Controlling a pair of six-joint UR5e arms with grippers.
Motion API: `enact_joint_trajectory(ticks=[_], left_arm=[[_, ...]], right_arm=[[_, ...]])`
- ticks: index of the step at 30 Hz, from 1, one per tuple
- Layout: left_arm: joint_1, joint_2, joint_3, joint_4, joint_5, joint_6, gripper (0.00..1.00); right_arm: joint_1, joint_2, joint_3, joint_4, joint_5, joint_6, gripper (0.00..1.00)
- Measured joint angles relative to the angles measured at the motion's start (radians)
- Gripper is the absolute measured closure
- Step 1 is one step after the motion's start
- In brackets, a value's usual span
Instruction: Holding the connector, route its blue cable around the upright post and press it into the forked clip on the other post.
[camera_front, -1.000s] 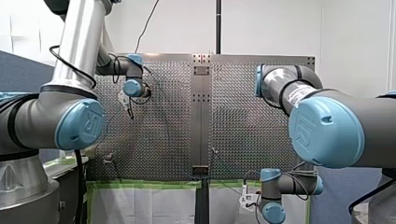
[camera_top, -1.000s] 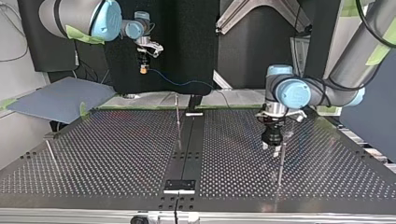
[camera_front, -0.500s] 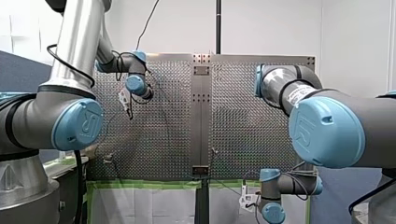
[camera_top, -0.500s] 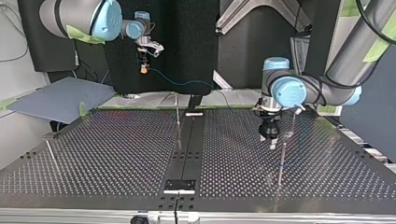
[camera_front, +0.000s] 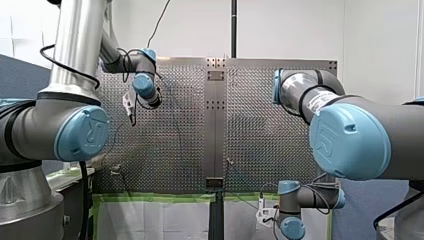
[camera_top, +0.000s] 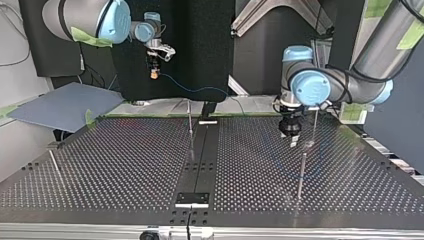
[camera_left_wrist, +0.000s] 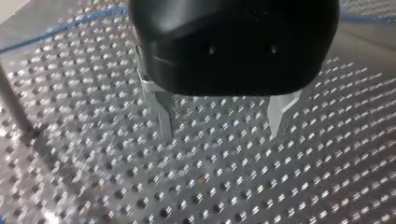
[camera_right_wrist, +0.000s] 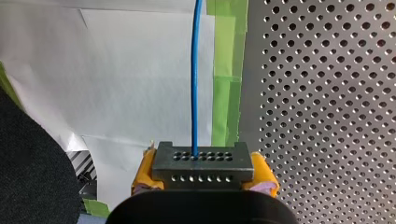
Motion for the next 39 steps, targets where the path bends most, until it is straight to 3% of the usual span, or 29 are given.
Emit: enact_joint_trajectory(ticks=[8,22,28,36,39], left_arm=[[-0.007,0.062,-0.045,-0.061,0.022,0.009,0.02],[0.01,0.177,-0.044,-0.176,0.025,0.027,0.02],[0.016,0.223,-0.013,-0.222,0.011,0.033,0.02],[0.018,0.295,0.058,-0.294,-0.05,0.06,0.02],[0.02,0.324,0.086,-0.323,-0.049,0.06,0.02]], right_arm=[[0.001,0.0,0.0,0.001,0.0,-0.001,1.0],[0.003,0.001,0.0,0.002,-0.001,-0.001,1.0],[0.003,0.0,0.0,0.003,-0.003,-0.001,1.0],[0.003,0.001,-0.004,0.007,-0.004,-0.001,1.0],[0.003,0.001,-0.004,0.009,-0.004,-0.001,1.0]])
